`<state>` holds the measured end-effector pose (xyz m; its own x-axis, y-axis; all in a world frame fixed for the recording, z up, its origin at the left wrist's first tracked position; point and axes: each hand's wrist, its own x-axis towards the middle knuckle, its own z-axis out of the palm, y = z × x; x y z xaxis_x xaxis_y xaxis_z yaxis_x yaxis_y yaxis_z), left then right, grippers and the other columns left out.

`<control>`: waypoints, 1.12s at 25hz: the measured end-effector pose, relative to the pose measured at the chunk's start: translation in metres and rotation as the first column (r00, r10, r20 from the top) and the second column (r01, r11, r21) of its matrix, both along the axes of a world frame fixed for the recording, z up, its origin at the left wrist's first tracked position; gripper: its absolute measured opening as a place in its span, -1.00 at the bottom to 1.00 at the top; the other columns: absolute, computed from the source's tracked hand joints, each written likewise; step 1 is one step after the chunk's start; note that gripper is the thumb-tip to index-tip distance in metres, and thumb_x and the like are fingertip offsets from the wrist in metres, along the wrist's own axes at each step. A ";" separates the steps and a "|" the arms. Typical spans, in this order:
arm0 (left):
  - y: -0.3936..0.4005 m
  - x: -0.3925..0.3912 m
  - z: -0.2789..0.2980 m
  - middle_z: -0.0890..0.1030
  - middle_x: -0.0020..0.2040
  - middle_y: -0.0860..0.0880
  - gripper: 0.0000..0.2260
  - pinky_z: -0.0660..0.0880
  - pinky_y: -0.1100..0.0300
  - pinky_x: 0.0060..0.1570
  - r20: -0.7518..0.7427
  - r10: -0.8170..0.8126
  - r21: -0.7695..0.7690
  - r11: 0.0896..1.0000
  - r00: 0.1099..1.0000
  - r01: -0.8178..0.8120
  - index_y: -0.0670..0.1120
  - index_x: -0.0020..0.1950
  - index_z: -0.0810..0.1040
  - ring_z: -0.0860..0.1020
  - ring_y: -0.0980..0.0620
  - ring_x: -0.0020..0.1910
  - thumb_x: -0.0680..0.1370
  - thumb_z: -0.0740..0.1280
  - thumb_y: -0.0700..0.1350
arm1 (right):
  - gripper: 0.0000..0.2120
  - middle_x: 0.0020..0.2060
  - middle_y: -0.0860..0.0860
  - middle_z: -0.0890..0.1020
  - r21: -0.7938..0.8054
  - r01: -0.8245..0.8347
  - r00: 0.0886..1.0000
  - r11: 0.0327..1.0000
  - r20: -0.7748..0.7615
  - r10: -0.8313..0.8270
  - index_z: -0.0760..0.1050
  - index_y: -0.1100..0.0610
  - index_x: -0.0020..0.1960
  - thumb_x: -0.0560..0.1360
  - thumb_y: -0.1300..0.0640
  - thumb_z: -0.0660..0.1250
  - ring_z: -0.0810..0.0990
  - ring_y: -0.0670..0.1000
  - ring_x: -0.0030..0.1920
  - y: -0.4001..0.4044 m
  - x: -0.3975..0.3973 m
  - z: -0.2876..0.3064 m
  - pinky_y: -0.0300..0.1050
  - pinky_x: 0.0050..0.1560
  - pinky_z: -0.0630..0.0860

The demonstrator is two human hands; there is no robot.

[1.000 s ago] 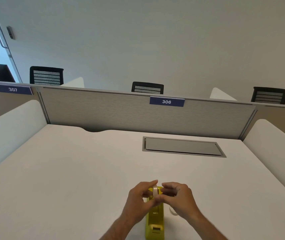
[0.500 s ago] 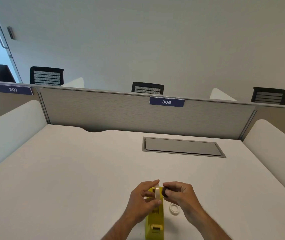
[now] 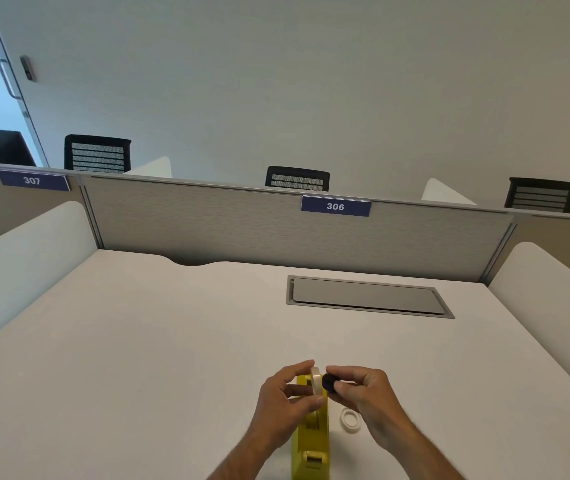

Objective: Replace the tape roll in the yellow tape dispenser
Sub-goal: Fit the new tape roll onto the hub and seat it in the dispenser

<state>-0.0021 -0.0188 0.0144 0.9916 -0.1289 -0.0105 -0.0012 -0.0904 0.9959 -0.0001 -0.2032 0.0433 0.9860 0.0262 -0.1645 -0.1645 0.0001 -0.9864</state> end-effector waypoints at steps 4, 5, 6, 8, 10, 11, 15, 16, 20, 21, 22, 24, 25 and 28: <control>-0.003 0.000 0.001 0.66 0.14 0.20 -0.47 0.64 0.22 -0.05 0.008 -0.027 0.011 1.000 1.000 0.027 0.18 0.24 0.58 0.67 0.12 0.03 0.35 0.58 -0.19 | -0.73 -0.13 0.05 0.77 -0.085 -0.020 0.999 0.996 0.045 0.024 0.70 0.10 -0.01 0.41 0.42 0.48 0.73 0.08 -0.05 0.002 -0.002 0.001 -0.08 -0.08 0.67; -0.003 0.000 0.000 0.65 0.15 0.22 -0.47 0.63 0.21 0.00 0.011 -0.032 0.023 0.999 0.999 0.032 0.17 0.26 0.57 0.67 0.13 0.05 0.36 0.58 -0.18 | -0.74 -0.12 0.04 0.77 -0.099 -0.025 0.998 0.995 0.046 0.029 0.71 0.08 -0.03 0.41 0.40 0.49 0.73 0.08 -0.05 0.002 -0.002 0.002 -0.07 -0.06 0.68; -0.003 0.000 -0.001 0.65 0.15 0.23 -0.46 0.62 0.23 0.03 0.011 -0.037 0.031 0.999 0.999 0.037 0.16 0.27 0.57 0.66 0.14 0.06 0.36 0.58 -0.19 | -0.73 -0.11 0.03 0.77 -0.111 -0.041 0.998 0.993 0.050 0.047 0.72 0.05 -0.03 0.42 0.38 0.49 0.73 0.07 -0.04 0.002 -0.002 0.002 -0.05 -0.03 0.68; -0.003 0.001 -0.003 0.66 0.13 0.23 -0.47 0.58 0.32 0.01 0.008 -0.042 0.041 0.998 0.999 0.042 0.12 0.28 0.57 0.66 0.17 0.06 0.37 0.57 -0.21 | -0.71 -0.08 0.02 0.77 -0.135 -0.078 0.995 0.988 0.053 0.086 0.72 0.02 0.00 0.46 0.38 0.45 0.72 0.05 -0.02 0.002 -0.004 0.004 -0.03 0.02 0.66; -0.004 0.002 -0.005 0.66 0.12 0.23 -0.48 0.56 0.34 0.04 0.000 -0.045 0.064 0.997 0.999 0.045 0.10 0.28 0.56 0.66 0.20 0.06 0.38 0.56 -0.22 | -0.70 -0.07 0.01 0.77 -0.134 -0.087 0.994 0.987 0.046 0.094 0.72 0.01 0.00 0.46 0.38 0.45 0.72 0.03 0.00 0.002 -0.004 0.005 -0.04 0.05 0.65; -0.004 0.002 -0.005 0.66 0.13 0.21 -0.48 0.56 0.30 0.09 -0.004 -0.049 0.076 0.996 0.999 0.049 0.09 0.29 0.55 0.65 0.20 0.06 0.39 0.56 -0.22 | -0.71 -0.07 0.01 0.77 -0.129 -0.085 0.995 0.988 0.039 0.091 0.72 0.01 0.00 0.45 0.37 0.46 0.72 0.04 0.00 0.001 -0.004 0.006 -0.04 0.05 0.65; -0.005 0.002 -0.006 0.66 0.15 0.19 -0.49 0.57 0.23 0.15 0.000 -0.035 0.122 0.992 0.999 0.035 0.10 0.30 0.54 0.65 0.22 0.05 0.40 0.55 -0.20 | -0.76 -0.07 0.07 0.76 -0.110 -0.100 0.994 0.989 0.020 0.103 0.72 0.04 0.01 0.44 0.32 0.49 0.72 0.09 -0.01 0.001 -0.003 0.007 0.02 0.07 0.64; -0.005 0.002 -0.006 0.66 0.16 0.19 -0.50 0.58 0.22 0.15 0.002 -0.030 0.132 0.991 1.000 0.029 0.11 0.30 0.54 0.66 0.21 0.04 0.41 0.54 -0.20 | -0.77 -0.07 0.07 0.76 -0.104 -0.107 0.994 0.989 0.020 0.109 0.71 0.05 0.01 0.42 0.30 0.51 0.72 0.09 -0.01 0.002 -0.003 0.007 0.02 0.07 0.64; -0.005 0.003 -0.005 0.66 0.14 0.18 -0.53 0.60 0.21 0.11 0.008 -0.017 0.173 0.985 1.000 0.016 0.08 0.30 0.56 0.66 0.20 0.03 0.43 0.53 -0.18 | -0.72 -0.10 0.08 0.76 -0.119 -0.111 0.993 0.987 0.021 0.115 0.70 0.09 -0.02 0.30 0.29 0.60 0.73 0.08 -0.04 0.007 -0.003 0.005 -0.01 0.00 0.64; -0.004 0.003 -0.004 0.67 0.12 0.16 -0.53 0.61 0.19 0.11 0.010 -0.019 0.192 0.981 1.000 0.017 0.07 0.30 0.56 0.66 0.19 0.02 0.43 0.53 -0.18 | -0.70 -0.12 0.09 0.76 -0.125 -0.102 0.994 0.987 0.019 0.105 0.70 0.11 -0.02 0.28 0.31 0.61 0.73 0.09 -0.05 0.008 -0.002 0.002 -0.01 0.00 0.65; -0.004 0.003 -0.004 0.68 0.11 0.15 -0.54 0.61 0.16 0.11 0.017 -0.021 0.219 0.976 1.000 0.016 0.05 0.30 0.56 0.66 0.17 0.01 0.43 0.53 -0.18 | -0.70 -0.13 0.10 0.76 -0.127 -0.090 0.996 0.988 0.015 0.093 0.70 0.13 -0.03 0.27 0.33 0.62 0.73 0.11 -0.05 0.009 -0.002 0.000 -0.02 -0.02 0.66; -0.004 0.004 -0.004 0.68 0.09 0.13 -0.55 0.61 0.17 0.12 0.041 -0.015 0.299 0.954 0.999 0.003 0.05 0.29 0.57 0.65 0.14 0.00 0.43 0.53 -0.16 | -0.69 -0.15 0.12 0.77 -0.135 -0.073 0.997 0.988 0.008 0.074 0.70 0.15 -0.05 0.25 0.36 0.62 0.74 0.13 -0.07 0.012 -0.002 -0.004 -0.04 -0.06 0.67; -0.003 0.004 -0.004 0.67 0.09 0.14 -0.56 0.60 0.21 0.12 0.051 -0.012 0.334 0.943 0.999 -0.006 0.06 0.29 0.57 0.63 0.14 0.01 0.43 0.53 -0.13 | -0.68 -0.16 0.11 0.77 -0.148 -0.067 0.998 0.987 0.005 0.069 0.70 0.15 -0.06 0.24 0.37 0.62 0.74 0.13 -0.07 0.013 -0.001 -0.006 -0.01 -0.04 0.67; -0.002 0.004 -0.005 0.66 0.09 0.15 -0.55 0.51 0.32 0.07 0.061 -0.017 0.396 0.918 0.998 -0.008 0.10 0.27 0.57 0.58 0.13 0.02 0.41 0.54 -0.07 | -0.67 -0.16 0.06 0.77 -0.215 -0.054 0.999 0.975 -0.014 0.052 0.71 0.11 -0.07 0.22 0.34 0.63 0.74 0.08 -0.07 0.017 -0.001 -0.012 0.09 0.05 0.66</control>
